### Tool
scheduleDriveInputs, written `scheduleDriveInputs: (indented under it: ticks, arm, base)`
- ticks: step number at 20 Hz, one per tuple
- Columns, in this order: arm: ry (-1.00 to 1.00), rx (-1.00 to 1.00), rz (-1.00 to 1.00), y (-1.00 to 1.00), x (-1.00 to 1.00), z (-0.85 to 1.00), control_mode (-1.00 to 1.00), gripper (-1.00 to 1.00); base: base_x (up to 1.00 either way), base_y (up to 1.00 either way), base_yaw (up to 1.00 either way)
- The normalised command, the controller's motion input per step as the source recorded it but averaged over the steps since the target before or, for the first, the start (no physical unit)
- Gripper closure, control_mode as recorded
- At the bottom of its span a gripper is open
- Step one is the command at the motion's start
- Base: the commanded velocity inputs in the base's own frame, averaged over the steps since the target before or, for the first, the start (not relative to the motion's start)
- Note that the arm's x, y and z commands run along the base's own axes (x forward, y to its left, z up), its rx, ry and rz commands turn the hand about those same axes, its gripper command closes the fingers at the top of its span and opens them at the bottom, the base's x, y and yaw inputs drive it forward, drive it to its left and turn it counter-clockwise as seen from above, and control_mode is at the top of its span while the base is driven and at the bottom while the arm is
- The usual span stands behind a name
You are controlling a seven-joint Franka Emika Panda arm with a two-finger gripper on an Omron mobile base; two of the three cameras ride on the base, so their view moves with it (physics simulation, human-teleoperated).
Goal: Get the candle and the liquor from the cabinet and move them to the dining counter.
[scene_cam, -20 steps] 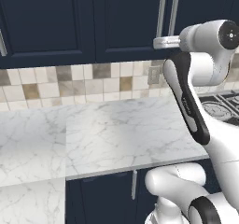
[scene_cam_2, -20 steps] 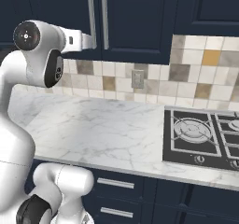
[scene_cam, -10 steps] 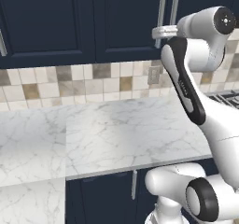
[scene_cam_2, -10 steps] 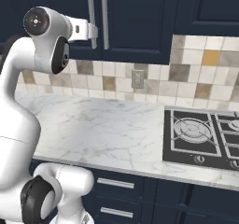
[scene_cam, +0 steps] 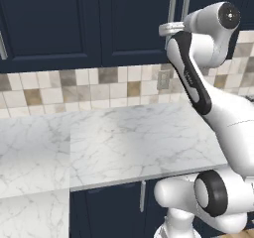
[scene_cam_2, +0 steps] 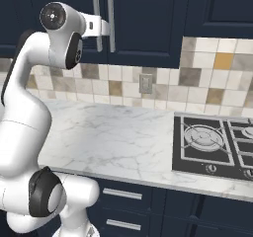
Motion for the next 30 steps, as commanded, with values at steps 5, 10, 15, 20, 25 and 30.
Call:
scheduleDriveInputs:
  ticks: [5, 10, 15, 20, 25, 30]
  arm:
    - [0.03, 0.02, 0.0, -0.03, 0.45, -0.01, -1.0, -1.0]
    - [0.06, 0.04, 0.0, -0.07, 0.39, 0.0, -1.0, -1.0]
    - [0.05, 0.03, 0.0, 0.0, 0.41, 0.0, -1.0, -1.0]
    - [0.02, 0.01, 0.0, 0.0, 0.42, -0.06, -1.0, -1.0]
    - [0.0, 0.0, 0.0, 0.0, 0.46, -0.08, -1.0, -1.0]
    - [0.0, 0.01, 0.01, -0.01, 0.38, -0.08, -1.0, -1.0]
  base:
    - [0.0, 0.0, 0.0]
    - [0.0, 0.0, 0.0]
    - [0.0, 0.0, 0.0]
    - [0.0, 0.0, 0.0]
    - [0.0, 0.0, 0.0]
    - [0.0, 0.0, 0.0]
